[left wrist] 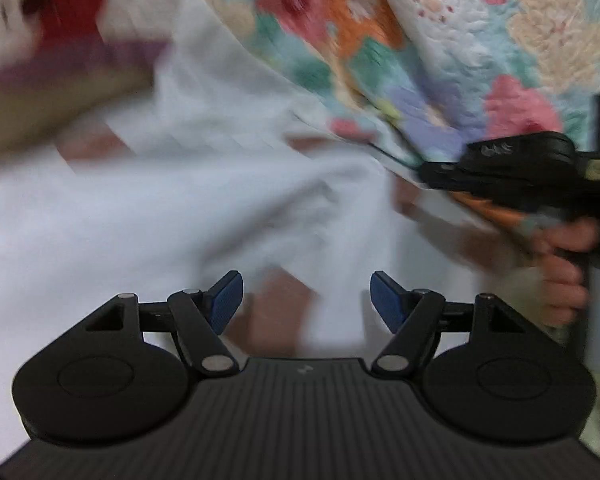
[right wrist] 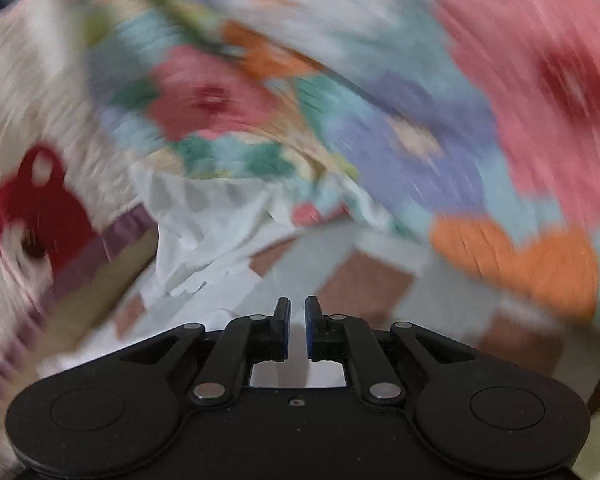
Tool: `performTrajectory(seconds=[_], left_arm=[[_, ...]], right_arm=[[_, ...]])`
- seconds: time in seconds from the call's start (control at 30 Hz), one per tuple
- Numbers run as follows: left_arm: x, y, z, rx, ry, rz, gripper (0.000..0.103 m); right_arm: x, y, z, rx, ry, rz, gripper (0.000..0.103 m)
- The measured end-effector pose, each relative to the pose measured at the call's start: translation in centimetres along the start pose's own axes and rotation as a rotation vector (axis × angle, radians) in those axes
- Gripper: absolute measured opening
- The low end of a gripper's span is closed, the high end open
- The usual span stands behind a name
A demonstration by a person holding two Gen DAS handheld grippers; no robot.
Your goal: Fold clothes
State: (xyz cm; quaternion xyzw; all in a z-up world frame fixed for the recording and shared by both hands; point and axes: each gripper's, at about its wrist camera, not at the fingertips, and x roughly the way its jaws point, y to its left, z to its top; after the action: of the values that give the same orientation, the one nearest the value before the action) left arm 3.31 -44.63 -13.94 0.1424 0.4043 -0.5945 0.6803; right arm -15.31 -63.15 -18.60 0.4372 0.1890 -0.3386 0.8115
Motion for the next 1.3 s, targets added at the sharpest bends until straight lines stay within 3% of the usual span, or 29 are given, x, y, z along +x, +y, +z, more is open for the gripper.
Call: performTrajectory(seconds=[0.13,0.23,0.27,0.3,0.33,0.4,0.5,0.57,0.63,0.77,0.87,0.93,1.1,1.17,1.23,1.3], left_arm=[[1.7,-1.6,-0.3,0.053,0.010,0.045,0.074],[4.0,-3.1,0.2,0.130,0.101,0.067,0.074],[4.3,-3.6,0.5,0.154,0.101,0.077,0.068],[4.4,-4.3,0.8,0.178,0.095,0.088,0.031],[4.6,-4.1,1.6,0.116,0.098,0.038,0.012],[4.6,-3.7,3.7,0.000,0.086,-0.058,0.008],[4.3,-3.6,7.8,-0.104,0.030,-0.157,0.008],[4.3,-3.7,10.7,-0.168,0.004,-0.225,0.008],[5.3,-4.1,13.2,-0.223,0.040,-0.255,0.012],[8.2,-6.0,16.1,-0.206,0.065,-0.228,0.019],[11.0,-6.1,16.4,-0.292,0.149,-0.264,0.039],[11.5,-5.7,16.1,-0.354,0.143,-0.285,0.050],[10.6,-5.4,15.8,-0.363,0.133,-0.374,0.066],[9.6,-5.7,15.8,-0.339,0.132,-0.408,0.069],[8.7,-5.6,15.8,-0.334,0.131,-0.421,0.069],[8.1,-4.8,15.5,-0.391,0.126,-0.439,0.069]], right_arm=[[-0.4,-0.2,0.2,0.044,0.074,0.060,0.023],[-0.5,0.4,-0.1,0.037,0.083,0.080,0.033],[-0.5,0.3,0.0,0.041,0.085,0.075,0.033],[-0.5,0.1,0.0,0.050,0.084,0.071,0.033],[-0.5,-0.1,0.1,0.060,0.084,0.068,0.033],[-0.8,-0.8,0.3,0.098,0.070,0.068,0.033],[-2.0,-3.2,0.9,0.264,-0.006,0.106,0.034],[-2.5,-5.0,1.0,0.382,-0.039,0.140,0.036],[-2.7,-5.9,1.1,0.425,-0.054,0.150,0.036],[-2.8,-5.7,1.1,0.418,-0.080,0.173,0.036],[-2.5,-6.2,0.9,0.447,-0.083,0.182,0.036],[-2.3,-6.4,0.9,0.454,-0.083,0.172,0.037],[-1.6,-5.1,1.1,0.339,-0.049,0.027,0.046],[-1.2,-4.6,1.1,0.294,-0.028,-0.035,0.050],[-0.6,-4.7,0.9,0.294,-0.002,-0.024,0.051],[0.2,-4.3,0.5,0.283,0.046,-0.005,0.051]])
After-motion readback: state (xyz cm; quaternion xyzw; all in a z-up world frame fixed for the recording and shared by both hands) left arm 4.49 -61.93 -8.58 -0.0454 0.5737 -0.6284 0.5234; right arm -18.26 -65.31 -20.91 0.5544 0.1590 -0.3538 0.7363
